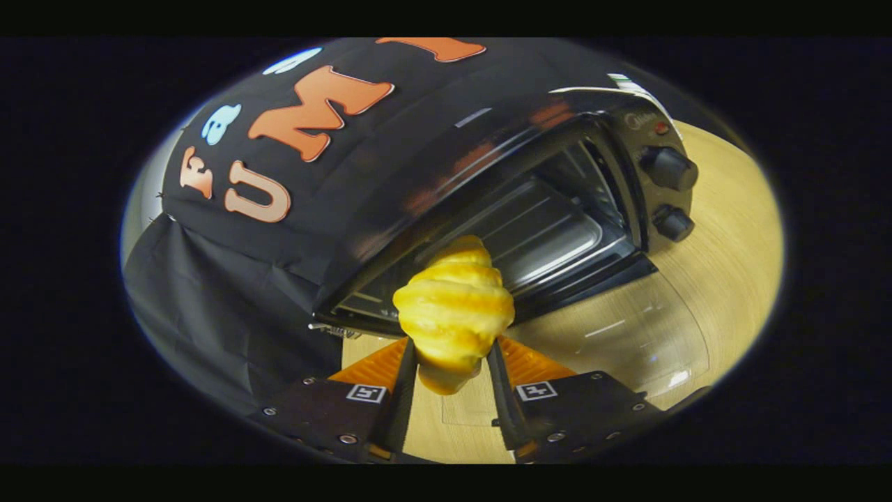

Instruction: Open the toaster oven, put the food inside, and close the toaster oven door.

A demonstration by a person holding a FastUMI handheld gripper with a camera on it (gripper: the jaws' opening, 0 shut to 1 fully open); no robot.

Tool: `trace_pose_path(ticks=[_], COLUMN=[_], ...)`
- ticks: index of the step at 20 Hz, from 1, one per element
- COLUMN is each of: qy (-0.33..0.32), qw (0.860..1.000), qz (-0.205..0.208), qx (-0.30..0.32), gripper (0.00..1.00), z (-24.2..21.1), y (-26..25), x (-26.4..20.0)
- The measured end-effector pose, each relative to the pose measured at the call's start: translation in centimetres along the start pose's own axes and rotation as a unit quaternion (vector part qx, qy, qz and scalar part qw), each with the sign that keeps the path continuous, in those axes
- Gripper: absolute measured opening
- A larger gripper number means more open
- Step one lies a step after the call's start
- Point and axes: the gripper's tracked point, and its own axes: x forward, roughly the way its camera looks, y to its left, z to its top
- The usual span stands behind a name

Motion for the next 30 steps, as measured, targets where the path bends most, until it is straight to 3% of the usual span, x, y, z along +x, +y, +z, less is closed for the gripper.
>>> trace_pose_path(ticks=[10,18,24,30], qy=[-0.062,-0.086,-0.093,-0.063], qw=[0.997,0.996,0.995,0.992], qz=[0.014,-0.006,0.006,-0.029], qx=[0.053,0.024,-0.034,-0.109], gripper=[0.54,0.72,0.96,0.98], z=[3.9,4.1,3.2,-1.1], y=[0.3,-0.1,0.6,-2.1], x=[4.0,4.6,0.8,-4.6])
